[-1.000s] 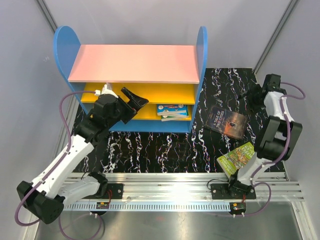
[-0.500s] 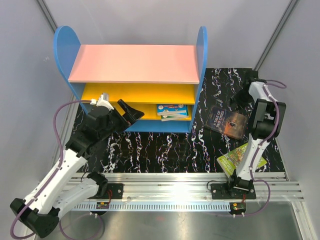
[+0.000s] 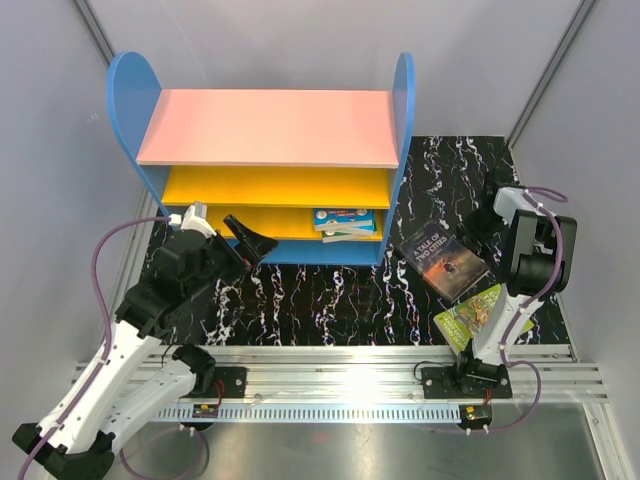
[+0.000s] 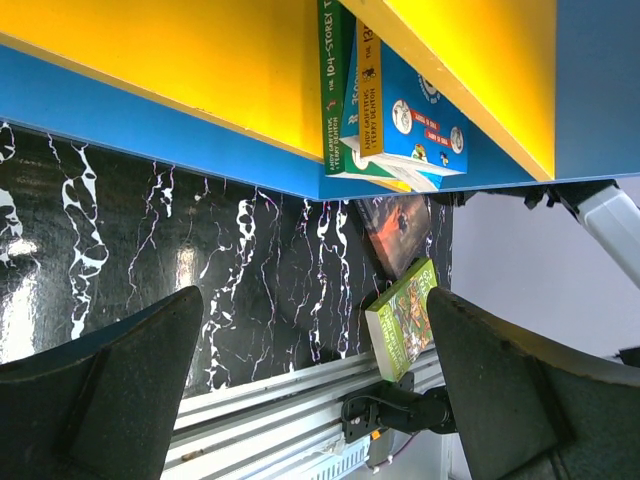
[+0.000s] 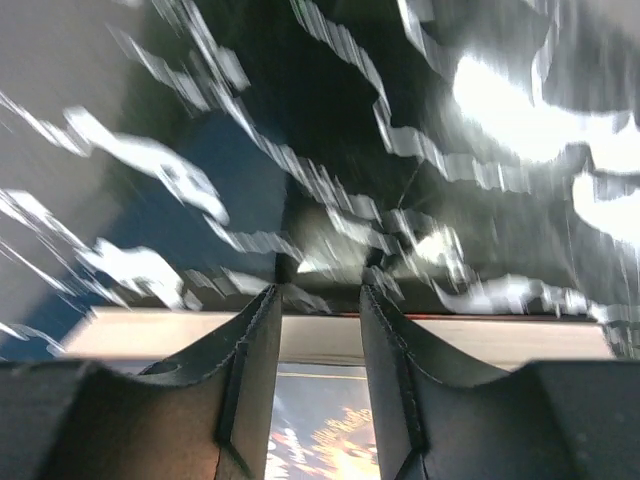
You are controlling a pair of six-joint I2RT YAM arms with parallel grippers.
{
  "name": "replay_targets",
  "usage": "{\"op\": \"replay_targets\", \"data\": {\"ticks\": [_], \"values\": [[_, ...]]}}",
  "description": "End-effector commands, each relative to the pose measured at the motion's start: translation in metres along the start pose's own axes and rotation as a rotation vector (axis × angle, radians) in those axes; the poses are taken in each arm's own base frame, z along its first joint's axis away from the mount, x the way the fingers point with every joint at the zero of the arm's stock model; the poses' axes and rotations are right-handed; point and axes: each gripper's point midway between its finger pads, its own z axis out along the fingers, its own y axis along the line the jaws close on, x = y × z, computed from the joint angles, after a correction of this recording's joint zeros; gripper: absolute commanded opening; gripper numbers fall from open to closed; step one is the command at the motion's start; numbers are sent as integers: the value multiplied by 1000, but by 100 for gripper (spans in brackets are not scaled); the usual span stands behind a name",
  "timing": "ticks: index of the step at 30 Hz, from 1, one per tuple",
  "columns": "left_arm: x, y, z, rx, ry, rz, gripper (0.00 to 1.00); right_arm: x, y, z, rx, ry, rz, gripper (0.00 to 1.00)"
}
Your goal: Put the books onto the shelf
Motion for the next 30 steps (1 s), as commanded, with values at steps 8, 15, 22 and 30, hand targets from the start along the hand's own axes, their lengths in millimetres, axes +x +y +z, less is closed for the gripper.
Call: {"op": "replay_targets", "data": {"ticks": [8,15,22,30], "values": [[13,32,4,-85,10,-4,98,132,-12,-59,-99,164,-138,45],[61,62,40,-146,216,32,96,185,-43,-107,-172,226,-169,45],[96,59,79,-178,340,123,94,211,-77,-151,-234,254,-176,42],[123,40,125,-150,397,146,93,192,-101,-169,-194,90,-153,60]]}}
